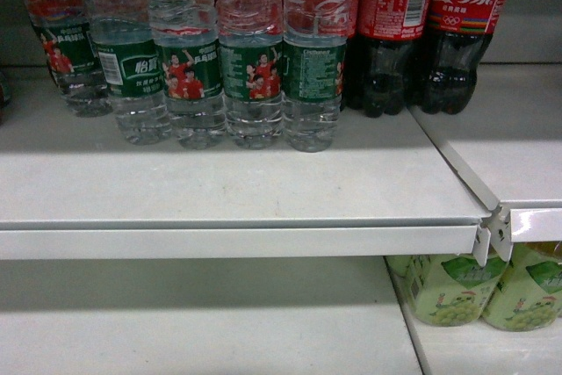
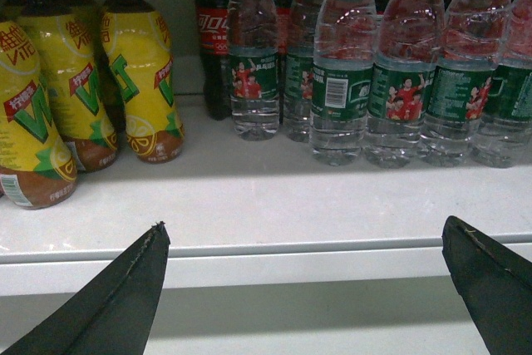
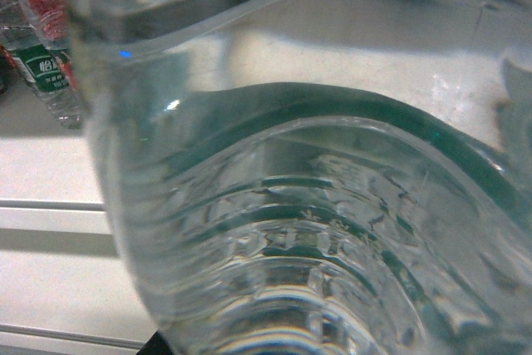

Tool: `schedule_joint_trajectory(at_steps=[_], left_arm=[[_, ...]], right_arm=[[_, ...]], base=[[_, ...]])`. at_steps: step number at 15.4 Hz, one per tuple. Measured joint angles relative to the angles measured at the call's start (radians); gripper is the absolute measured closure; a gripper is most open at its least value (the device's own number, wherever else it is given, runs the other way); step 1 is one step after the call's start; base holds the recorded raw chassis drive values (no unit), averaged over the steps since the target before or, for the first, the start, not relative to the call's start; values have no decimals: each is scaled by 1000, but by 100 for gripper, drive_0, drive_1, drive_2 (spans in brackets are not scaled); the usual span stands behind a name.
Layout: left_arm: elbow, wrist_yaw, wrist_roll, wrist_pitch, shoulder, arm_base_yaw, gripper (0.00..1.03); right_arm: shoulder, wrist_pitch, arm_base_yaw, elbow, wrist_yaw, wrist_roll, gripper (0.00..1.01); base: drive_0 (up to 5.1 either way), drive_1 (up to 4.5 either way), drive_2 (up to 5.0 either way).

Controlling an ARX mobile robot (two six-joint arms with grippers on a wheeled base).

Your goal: Move water from second to third shelf

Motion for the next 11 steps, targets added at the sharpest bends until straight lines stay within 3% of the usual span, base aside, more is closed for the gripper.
schedule_joint_trajectory(at_steps=[11], left_arm=[[0, -3, 0, 0, 0, 0, 5]], right_arm=[[0, 0, 0, -6, -1, 1, 61]], base=[[0, 0, 0]])
